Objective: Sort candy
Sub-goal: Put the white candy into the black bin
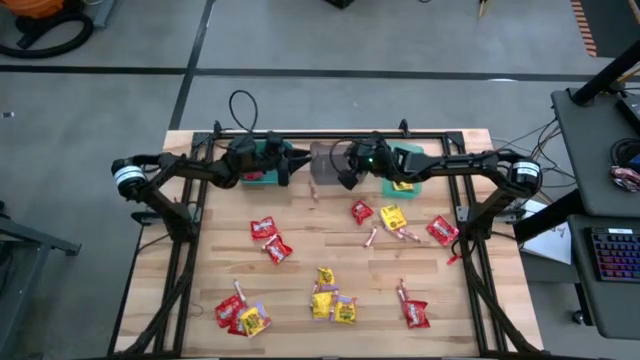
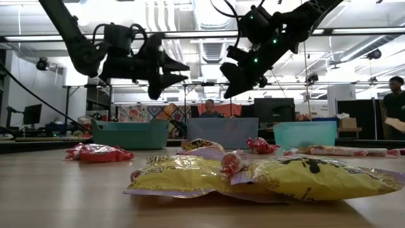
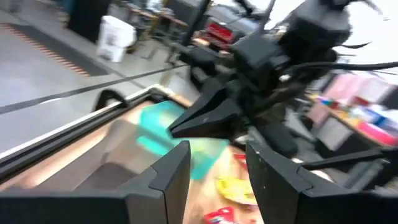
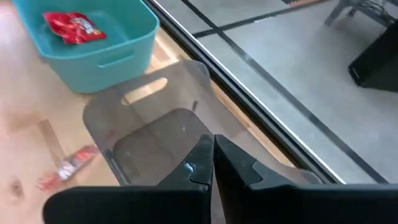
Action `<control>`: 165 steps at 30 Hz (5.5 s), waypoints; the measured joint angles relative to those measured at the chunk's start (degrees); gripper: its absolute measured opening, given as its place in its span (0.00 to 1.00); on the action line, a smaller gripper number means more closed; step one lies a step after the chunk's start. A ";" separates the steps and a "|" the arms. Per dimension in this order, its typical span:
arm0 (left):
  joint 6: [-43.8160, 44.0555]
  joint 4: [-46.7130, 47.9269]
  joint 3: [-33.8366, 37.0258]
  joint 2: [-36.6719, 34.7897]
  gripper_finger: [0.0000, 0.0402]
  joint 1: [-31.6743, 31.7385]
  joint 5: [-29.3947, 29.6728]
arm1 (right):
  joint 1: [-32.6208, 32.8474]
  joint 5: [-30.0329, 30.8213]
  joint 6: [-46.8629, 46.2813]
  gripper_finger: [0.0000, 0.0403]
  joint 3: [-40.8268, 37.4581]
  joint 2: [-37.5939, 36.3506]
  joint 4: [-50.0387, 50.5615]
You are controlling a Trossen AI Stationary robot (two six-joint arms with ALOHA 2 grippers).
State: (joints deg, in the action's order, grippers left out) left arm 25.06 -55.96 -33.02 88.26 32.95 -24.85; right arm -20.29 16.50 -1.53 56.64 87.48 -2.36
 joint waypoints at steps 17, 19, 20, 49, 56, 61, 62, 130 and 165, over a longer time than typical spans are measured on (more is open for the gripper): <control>-6.04 20.11 0.59 -11.91 0.35 -1.74 -13.27 | 9.27 -13.52 -11.41 0.02 4.52 0.52 11.67; -5.42 21.30 1.06 -14.53 0.35 -2.67 -13.38 | 10.85 -12.81 -14.85 0.02 4.02 1.54 10.40; -4.79 21.41 1.43 -15.84 0.35 -3.28 -13.35 | 11.69 -11.74 -16.70 0.02 3.87 2.07 10.42; -8.40 22.59 12.09 -40.84 0.33 -12.26 -1.08 | 17.51 3.51 -44.58 0.42 17.15 23.24 14.53; -8.19 22.77 11.78 -42.15 0.33 -12.22 -1.10 | 18.96 8.96 -49.08 0.49 18.78 23.77 14.53; -7.74 25.62 11.55 -44.21 0.33 -12.22 -1.12 | 18.35 10.25 -49.89 0.49 20.67 25.71 13.67; -7.71 26.15 11.55 -44.67 0.33 -12.24 -1.14 | 18.24 10.53 -49.72 0.49 21.25 26.28 13.62; 3.44 32.54 17.21 -48.53 0.33 -44.98 33.98 | -1.49 -3.42 -11.27 0.10 26.54 14.10 36.39; 53.58 79.49 -2.69 -23.02 0.28 -71.29 35.84 | 13.44 -10.49 -7.42 0.28 26.54 3.07 40.42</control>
State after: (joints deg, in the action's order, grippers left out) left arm 78.64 23.53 -35.72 65.24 -38.33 10.98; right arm -6.85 6.02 -8.95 83.18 90.55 38.06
